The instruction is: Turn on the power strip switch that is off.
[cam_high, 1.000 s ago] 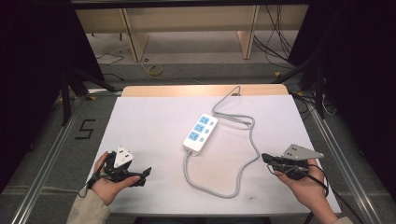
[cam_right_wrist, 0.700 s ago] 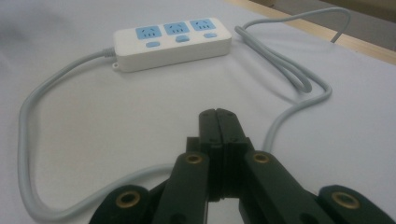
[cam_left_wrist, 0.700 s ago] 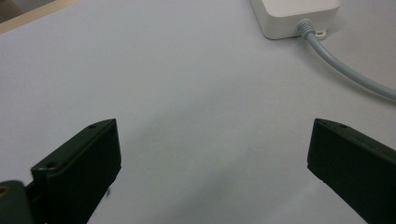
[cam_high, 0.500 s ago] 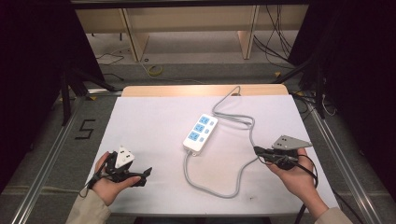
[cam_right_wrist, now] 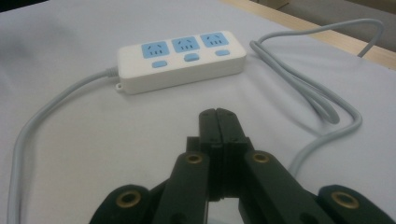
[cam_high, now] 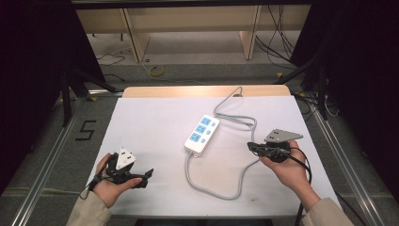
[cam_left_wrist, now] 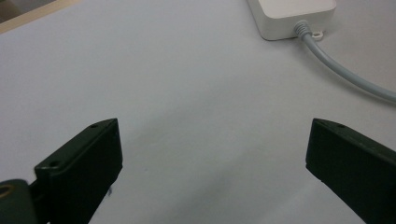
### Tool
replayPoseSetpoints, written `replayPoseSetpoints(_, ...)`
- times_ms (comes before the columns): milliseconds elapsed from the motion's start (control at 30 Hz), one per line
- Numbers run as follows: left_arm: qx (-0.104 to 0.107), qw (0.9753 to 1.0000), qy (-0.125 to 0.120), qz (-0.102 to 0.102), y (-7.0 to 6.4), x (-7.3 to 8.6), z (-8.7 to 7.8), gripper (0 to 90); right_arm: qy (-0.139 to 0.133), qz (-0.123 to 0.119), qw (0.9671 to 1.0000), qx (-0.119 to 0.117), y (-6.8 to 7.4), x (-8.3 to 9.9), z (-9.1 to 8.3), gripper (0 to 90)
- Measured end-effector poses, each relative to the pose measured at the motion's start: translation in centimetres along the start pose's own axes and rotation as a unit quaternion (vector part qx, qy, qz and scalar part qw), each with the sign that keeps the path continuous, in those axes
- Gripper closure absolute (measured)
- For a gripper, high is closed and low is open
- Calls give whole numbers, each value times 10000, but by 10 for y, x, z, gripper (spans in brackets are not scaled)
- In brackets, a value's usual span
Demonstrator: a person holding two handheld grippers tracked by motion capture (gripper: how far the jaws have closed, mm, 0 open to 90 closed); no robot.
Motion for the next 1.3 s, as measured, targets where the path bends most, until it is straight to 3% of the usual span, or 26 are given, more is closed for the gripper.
replayPoseSetpoints(633, -24, 10000, -49, 52, 0, -1, -1, 38, 74, -171, 9997, -130, -1, -24, 33, 900)
replayPoseSetpoints(1300, -16, 10000, -38, 23, 0, -1, -1, 37, 178, -324, 9992, -121, -6, -42, 53, 900)
Point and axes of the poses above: each handheld gripper's, and its own axes: z roughly forward along the jaws, x roughly out of its underside, y roughly to its left, the point moved 3 cm from there along z, roughly forward along the jaws, and after that the axes turned 13 degrees about -z, right-handed, at the moved point
